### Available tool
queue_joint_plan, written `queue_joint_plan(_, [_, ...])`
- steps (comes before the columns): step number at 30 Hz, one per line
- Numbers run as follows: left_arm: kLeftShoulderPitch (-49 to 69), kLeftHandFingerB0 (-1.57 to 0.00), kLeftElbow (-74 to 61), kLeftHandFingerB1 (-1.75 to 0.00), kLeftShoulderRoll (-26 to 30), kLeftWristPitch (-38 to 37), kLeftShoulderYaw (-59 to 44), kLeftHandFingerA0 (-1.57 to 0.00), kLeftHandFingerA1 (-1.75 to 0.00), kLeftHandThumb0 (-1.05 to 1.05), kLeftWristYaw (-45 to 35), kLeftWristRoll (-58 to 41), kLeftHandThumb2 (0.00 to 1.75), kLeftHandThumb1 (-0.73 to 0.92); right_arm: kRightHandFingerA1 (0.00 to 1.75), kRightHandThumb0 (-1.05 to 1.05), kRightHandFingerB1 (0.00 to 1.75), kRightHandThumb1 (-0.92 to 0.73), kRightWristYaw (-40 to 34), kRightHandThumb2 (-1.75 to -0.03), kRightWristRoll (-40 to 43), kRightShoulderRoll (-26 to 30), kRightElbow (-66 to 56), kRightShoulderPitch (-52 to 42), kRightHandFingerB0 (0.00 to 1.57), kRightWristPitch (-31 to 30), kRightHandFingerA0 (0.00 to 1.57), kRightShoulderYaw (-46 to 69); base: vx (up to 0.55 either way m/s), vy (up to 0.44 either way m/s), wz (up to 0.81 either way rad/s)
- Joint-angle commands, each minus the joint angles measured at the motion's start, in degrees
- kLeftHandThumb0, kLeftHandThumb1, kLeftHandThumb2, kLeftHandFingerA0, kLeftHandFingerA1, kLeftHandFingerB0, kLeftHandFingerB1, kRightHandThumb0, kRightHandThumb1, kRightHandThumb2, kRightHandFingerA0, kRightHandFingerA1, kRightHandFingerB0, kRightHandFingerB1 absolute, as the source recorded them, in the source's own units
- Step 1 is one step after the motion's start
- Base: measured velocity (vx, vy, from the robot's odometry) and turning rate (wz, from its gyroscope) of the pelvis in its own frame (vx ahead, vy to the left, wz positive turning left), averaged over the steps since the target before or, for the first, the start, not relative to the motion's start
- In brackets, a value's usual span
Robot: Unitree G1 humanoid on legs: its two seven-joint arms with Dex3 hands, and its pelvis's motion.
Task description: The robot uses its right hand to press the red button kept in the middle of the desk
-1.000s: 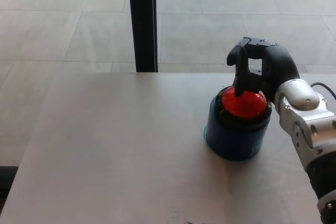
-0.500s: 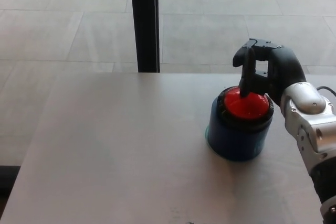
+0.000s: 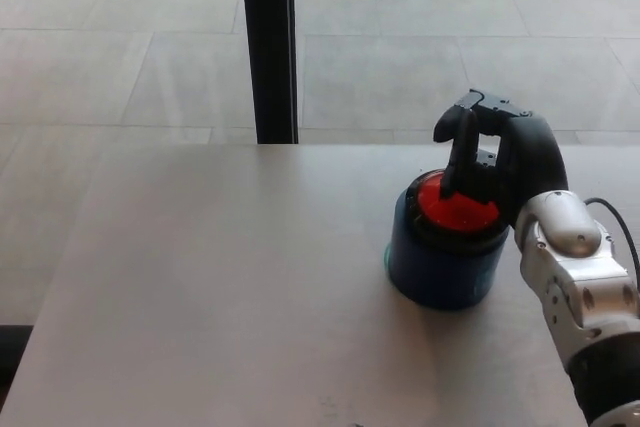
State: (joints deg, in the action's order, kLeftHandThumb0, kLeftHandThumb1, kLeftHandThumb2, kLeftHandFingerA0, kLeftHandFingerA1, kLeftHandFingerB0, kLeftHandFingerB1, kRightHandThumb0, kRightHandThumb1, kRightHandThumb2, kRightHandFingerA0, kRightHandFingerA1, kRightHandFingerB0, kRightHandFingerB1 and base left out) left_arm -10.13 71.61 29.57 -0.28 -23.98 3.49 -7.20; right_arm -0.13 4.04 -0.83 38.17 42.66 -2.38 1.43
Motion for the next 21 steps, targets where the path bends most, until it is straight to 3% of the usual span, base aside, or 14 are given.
queue_joint_plan(1, [0.1,-0.34,-0.2,-0.97,0.7,0.0,-0.1,-0.48,-1.20,-0.50,0.4,-0.6,1.05,0.92,1.75,-0.18,1.56,-0.41,-0.2,-1.41,-4.1,1.1,5.2,-4.5,0.83,-1.0,1.02,-2.9,0.00,0.000,0.00])
queue_joint_plan(5, [-0.2,-0.32,-0.2,-0.96,1.0,0.2,-0.5,-0.45,-1.19,-0.50,0.1,-1.0,1.06,0.92,1.75,-0.24,1.62,-0.39,-1.0,-1.37,-5.7,3.0,7.1,-3.7,0.81,-0.4,0.97,-4.7,0.00,0.000,0.00])
queue_joint_plan(6, [-0.5,-0.44,-0.1,-0.89,1.4,0.7,0.2,-0.58,-1.05,-0.51,0.7,-0.1,1.10,0.92,1.75,-0.22,1.63,-0.42,-0.6,-1.33,-6.9,6.2,7.1,-2.7,0.75,-1.4,0.93,-5.1,0.00,0.000,0.00])
queue_joint_plan(7, [-0.5,-0.44,-0.2,-0.89,1.3,0.6,-0.2,-0.58,-1.05,-0.51,0.5,-0.7,1.10,0.92,1.75,-0.22,1.63,-0.42,-0.9,-1.33,-7.6,7.3,6.8,-2.5,0.75,-1.6,0.93,-5.5,0.00,0.000,0.00])
queue_joint_plan(8, [-0.5,-0.37,-0.1,-0.98,1.4,0.6,0.0,-0.48,-1.20,-0.51,0.5,-0.4,1.05,0.92,1.75,-0.20,1.65,-0.42,-0.8,-1.35,-6.8,7.7,7.1,-2.3,0.75,-1.2,0.93,-4.9,0.00,0.000,0.00])
queue_joint_plan(9, [-0.5,-0.38,-0.1,-0.99,1.3,0.3,-0.1,-0.49,-1.21,-0.51,0.7,-0.6,1.04,0.92,1.75,-0.20,1.63,-0.44,-0.7,-1.33,-6.7,8.3,7.3,-2.1,0.76,-0.9,0.93,-4.9,0.00,0.000,0.00])
queue_joint_plan(15, [0.1,-0.39,-0.2,-1.00,1.3,0.0,0.4,-0.49,-1.20,-0.49,1.2,-0.1,1.07,0.92,1.75,-0.19,1.62,-0.48,-0.5,-1.26,-5.4,9.3,8.0,-0.7,0.73,-2.2,0.91,-3.9,0.00,0.000,0.00])
queue_joint_plan(16, [0.2,-0.49,-0.3,-0.90,1.4,0.0,0.9,-0.60,-1.03,-0.49,1.3,0.3,1.12,0.92,1.75,-0.19,1.63,-0.48,-0.8,-1.24,-5.7,9.3,8.3,-0.4,0.72,-2.2,0.89,-4.0,0.00,0.000,0.00])
queue_joint_plan(17, [0.2,-0.49,-0.3,-0.90,1.4,0.0,1.0,-0.61,-1.04,-0.49,1.3,0.4,1.12,0.92,1.75,-0.20,1.63,-0.48,-0.9,-1.26,-5.7,9.1,8.2,-0.1,0.74,-2.5,0.92,-4.0,0.00,0.000,0.00])
queue_joint_plan(18, [0.1,-0.36,-0.2,-0.98,1.3,0.2,0.4,-0.48,-1.19,-0.49,1.0,-0.4,1.08,0.92,1.75,-0.19,1.60,-0.49,-0.9,-1.23,-5.2,8.8,8.3,0.2,0.75,-2.5,0.93,-3.7,0.00,0.000,0.00])
queue_joint_plan(21, [0.4,-0.35,-0.1,-1.00,1.2,0.0,-0.2,-0.46,-1.20,-0.50,0.4,-1.0,1.09,0.92,1.75,-0.21,1.58,-0.47,-1.3,-1.23,-4.6,7.4,7.6,0.6,0.79,-1.9,0.97,-3.0,0.00,0.000,0.00])
